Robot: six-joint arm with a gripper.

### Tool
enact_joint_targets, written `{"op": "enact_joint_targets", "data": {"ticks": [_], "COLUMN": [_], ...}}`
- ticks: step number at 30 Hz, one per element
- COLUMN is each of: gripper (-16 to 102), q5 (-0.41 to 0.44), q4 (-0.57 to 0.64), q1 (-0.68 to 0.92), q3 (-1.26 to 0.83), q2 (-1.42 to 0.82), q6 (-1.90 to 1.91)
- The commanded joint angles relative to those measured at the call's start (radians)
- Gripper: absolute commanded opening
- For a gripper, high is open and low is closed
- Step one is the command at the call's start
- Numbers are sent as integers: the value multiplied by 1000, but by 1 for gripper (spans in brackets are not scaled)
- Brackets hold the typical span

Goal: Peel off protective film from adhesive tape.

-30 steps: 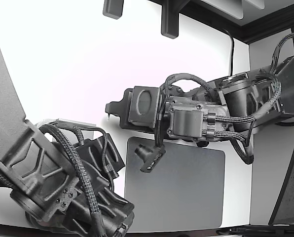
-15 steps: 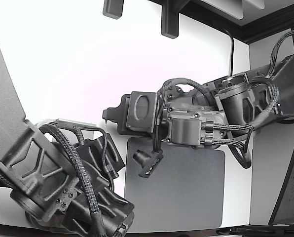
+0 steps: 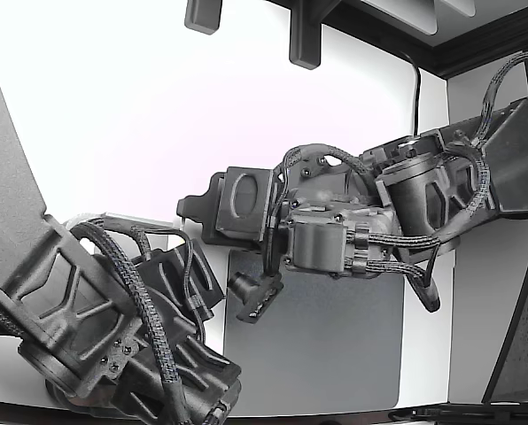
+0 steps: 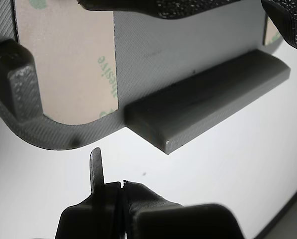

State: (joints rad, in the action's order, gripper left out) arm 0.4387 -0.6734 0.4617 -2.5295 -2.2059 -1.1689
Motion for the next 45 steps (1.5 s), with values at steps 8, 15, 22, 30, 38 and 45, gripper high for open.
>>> {"op": "enact_joint_targets", "data": {"ticks": [8, 15, 22, 30, 38, 45], "gripper": [-11, -11, -11, -11, -11, -11], "q5": [21, 32, 44, 54, 55, 55], "q4": [9, 25, 23, 9, 5, 5], "q1": [12, 20, 34, 38, 41, 41], "q3": [28, 23, 23, 41, 49, 49], "q2": [-12, 0, 11, 35, 44, 44], "q6": [6, -2, 9, 17, 25, 28]}}
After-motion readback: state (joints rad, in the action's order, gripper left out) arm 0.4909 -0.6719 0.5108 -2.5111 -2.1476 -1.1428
